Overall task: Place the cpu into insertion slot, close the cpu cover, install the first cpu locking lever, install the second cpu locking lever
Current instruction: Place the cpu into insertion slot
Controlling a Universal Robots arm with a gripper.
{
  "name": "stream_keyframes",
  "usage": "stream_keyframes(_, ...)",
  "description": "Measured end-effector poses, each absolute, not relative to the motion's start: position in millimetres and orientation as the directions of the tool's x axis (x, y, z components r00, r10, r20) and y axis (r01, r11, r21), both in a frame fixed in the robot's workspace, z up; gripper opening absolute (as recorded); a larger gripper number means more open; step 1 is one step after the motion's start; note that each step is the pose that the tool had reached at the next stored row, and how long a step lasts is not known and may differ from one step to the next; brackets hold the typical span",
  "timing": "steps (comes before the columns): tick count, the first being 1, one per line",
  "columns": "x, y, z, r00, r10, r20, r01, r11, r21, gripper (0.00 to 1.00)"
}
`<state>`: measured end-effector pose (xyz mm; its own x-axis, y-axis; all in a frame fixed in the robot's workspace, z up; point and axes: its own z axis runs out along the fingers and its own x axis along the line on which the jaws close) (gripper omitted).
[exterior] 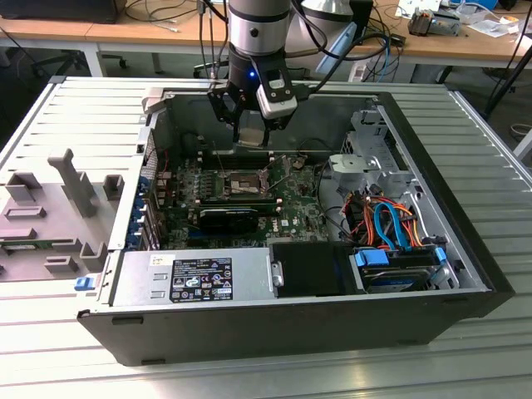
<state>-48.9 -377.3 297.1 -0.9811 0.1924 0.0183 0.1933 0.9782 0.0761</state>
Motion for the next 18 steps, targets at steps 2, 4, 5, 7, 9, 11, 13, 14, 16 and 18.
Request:
stream_keyframes(2,-48.9,-377.3,297.0,-0.981,0.195,0.018,0.195,0.978,0.076,0.54)
stream_keyframes(4,-49.0,-377.3,297.0,-0.98,0.197,0.018,0.198,0.977,0.076,0.54)
stream_keyframes(5,-48.9,-377.3,296.9,-0.98,0.198,0.018,0.199,0.977,0.076,0.54)
stream_keyframes(7,-48.9,-377.3,296.8,-0.98,0.2,0.018,0.201,0.977,0.076,0.54)
stream_keyframes(9,-48.9,-377.3,296.7,-0.979,0.203,0.018,0.204,0.976,0.076,0.54)
stream_keyframes(11,-48.9,-377.3,296.6,-0.978,0.206,0.018,0.207,0.975,0.076,0.54)
stream_keyframes(13,-48.9,-377.3,296.5,-0.978,0.209,0.018,0.21,0.975,0.076,0.54)
stream_keyframes(14,-48.9,-377.3,296.5,-0.977,0.21,0.018,0.211,0.974,0.076,0.54)
stream_keyframes(16,-49.0,-377.3,296.4,-0.977,0.213,0.018,0.214,0.974,0.076,0.54)
stream_keyframes(18,-48.9,-377.3,296.3,-0.976,0.217,0.018,0.217,0.973,0.076,0.54)
